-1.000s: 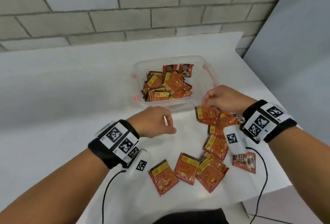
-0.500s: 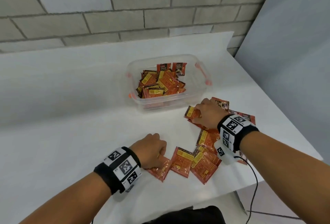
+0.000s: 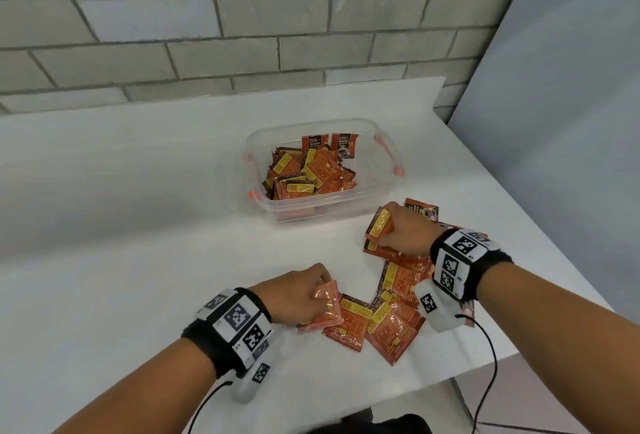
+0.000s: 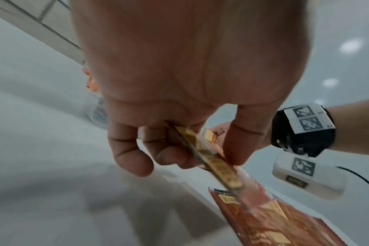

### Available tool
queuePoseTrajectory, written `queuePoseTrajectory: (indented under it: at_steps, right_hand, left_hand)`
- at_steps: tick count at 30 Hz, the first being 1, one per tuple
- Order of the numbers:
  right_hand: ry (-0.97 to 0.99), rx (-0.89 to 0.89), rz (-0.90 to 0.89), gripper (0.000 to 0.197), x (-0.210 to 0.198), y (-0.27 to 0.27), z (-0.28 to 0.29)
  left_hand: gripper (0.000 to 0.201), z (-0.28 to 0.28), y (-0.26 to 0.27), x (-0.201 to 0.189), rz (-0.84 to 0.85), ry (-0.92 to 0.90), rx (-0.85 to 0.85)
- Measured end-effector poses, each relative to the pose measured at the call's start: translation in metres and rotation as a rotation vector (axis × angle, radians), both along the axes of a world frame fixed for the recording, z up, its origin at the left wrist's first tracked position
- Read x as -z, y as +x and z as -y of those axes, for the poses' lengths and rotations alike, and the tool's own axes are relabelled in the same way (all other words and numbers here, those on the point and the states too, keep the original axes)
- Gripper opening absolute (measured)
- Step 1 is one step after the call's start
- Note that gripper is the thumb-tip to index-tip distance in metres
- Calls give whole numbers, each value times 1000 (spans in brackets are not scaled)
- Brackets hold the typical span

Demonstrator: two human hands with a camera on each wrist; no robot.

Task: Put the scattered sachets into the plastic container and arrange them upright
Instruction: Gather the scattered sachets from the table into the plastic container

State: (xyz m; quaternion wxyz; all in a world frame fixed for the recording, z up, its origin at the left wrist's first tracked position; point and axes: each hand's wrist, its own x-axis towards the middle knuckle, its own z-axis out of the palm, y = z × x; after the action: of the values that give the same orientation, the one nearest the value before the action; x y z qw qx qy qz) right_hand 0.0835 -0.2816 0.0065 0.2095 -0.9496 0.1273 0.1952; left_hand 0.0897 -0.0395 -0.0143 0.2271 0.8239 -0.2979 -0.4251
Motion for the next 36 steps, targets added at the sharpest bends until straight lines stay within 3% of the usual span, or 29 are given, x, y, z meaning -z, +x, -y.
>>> queuePoseTrajectory:
  at_steps: [3, 5, 9, 15, 19, 24, 28, 36]
  right_hand:
    - [-174, -63, -112, 74, 4, -1, 1]
    - [-280, -113, -144, 71, 10, -2, -2]
    - [-341, -142, -72, 68, 19, -5, -9]
    - [-164, -83, 53, 54, 9, -9, -8]
    - [57, 42, 94, 50, -7, -20, 6]
    - [126, 27, -9, 56, -17, -44, 31]
    - [6, -78, -139, 79, -10, -59, 33]
    - [-152, -199, -71, 62, 16, -70, 13]
  left_hand:
    - [62, 16, -7, 6, 25, -12, 107]
    - [73, 27, -13, 12, 144, 36, 204]
    - [64, 38, -16, 16, 352, 117, 260]
    - [58, 43, -12, 15, 405, 100, 237]
    - [43, 43, -7, 13, 258, -17, 132]
    - [52, 45, -12, 11, 33, -118, 79]
    - [66, 56, -25, 15, 59, -149, 196]
    - [61, 74, -31, 19, 312, -42, 330]
